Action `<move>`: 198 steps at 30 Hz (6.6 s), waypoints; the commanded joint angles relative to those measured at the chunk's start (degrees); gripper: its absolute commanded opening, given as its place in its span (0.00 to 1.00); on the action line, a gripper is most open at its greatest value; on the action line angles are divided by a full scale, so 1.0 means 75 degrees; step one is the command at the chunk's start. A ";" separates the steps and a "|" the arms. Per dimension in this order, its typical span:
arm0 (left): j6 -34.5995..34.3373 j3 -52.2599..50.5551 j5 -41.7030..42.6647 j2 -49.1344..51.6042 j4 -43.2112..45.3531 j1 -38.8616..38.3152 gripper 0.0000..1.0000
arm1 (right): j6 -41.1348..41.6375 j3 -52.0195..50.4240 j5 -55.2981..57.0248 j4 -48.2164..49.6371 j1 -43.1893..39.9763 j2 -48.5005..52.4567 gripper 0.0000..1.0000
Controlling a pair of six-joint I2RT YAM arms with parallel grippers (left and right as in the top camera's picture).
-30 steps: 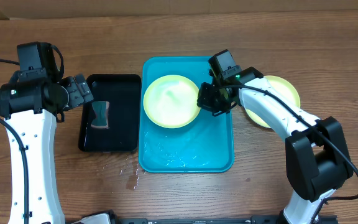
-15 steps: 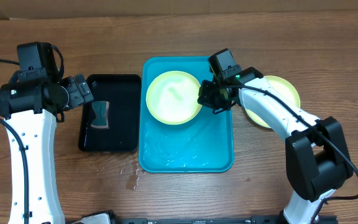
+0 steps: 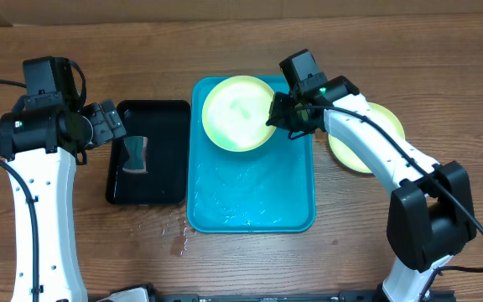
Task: Clean dirty plates on tray and stack at the side
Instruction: 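Lift the yellow plate off the teal tray with the right gripper, then tilt the plate over the black tray with the right gripper to drain, then carry the plate right and lower it onto the other yellow plate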
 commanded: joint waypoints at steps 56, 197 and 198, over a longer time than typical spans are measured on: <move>-0.0128 0.0117 0.0038 0.0012 0.0009 0.0026 1.00 | -0.4450 0.0326 0.7650 0.4739 0.4779 -0.0280 0.04; -0.0128 0.0117 0.0038 0.0015 0.0009 -0.0003 1.00 | 0.1207 0.0321 0.2028 -0.1411 -0.0790 -0.2136 0.04; -0.0128 0.0117 0.0038 0.0012 0.0009 -0.0003 1.00 | 0.1207 0.0318 0.2095 -0.1617 -0.0976 -0.2133 0.04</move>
